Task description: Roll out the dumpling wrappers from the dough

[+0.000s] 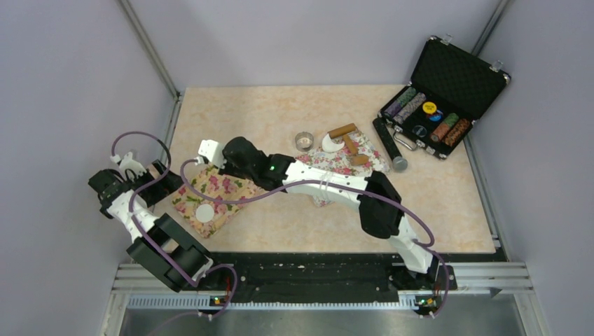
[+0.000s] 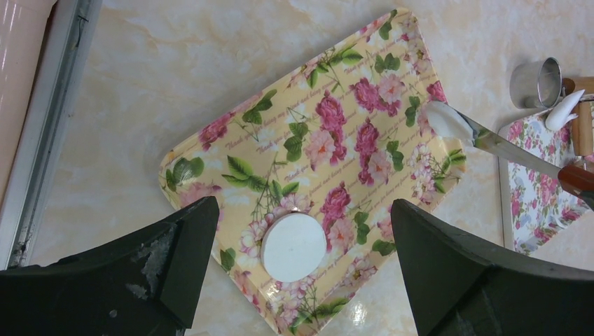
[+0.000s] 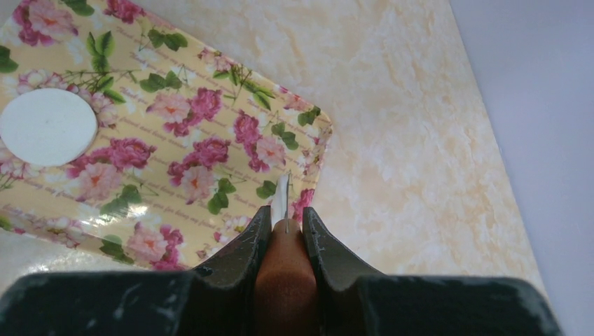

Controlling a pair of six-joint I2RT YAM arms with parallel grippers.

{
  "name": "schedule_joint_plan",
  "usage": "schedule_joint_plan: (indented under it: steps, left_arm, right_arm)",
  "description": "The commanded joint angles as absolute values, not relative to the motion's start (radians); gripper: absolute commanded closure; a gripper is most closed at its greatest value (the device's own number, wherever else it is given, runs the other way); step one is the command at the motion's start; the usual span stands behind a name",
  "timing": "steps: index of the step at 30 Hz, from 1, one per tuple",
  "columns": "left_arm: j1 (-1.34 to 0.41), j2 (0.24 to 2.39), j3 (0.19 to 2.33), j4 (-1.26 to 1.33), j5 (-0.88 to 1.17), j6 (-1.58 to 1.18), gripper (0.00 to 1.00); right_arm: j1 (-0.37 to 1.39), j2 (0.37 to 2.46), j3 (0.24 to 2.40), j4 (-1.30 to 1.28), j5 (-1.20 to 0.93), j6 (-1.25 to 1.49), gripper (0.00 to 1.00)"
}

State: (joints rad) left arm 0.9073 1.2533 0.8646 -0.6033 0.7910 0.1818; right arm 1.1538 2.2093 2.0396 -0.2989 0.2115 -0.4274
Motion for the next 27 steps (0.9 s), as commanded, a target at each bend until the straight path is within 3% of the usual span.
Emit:
schedule_joint_plan:
  steps: [1, 27]
  left_arm:
    - [0.914, 1.241, 0.86, -0.575, 0.826, 0.19, 0.02]
    - [0.915, 1.244, 0.858, -0.569, 0.831, 0.188, 0.02]
  right_arm:
    - [1.17, 2.162, 2.029, -0.232, 0.26, -0.459, 1.0]
    - [1.214, 2.155, 2.0, -0.344, 0.076, -0.341, 1.0]
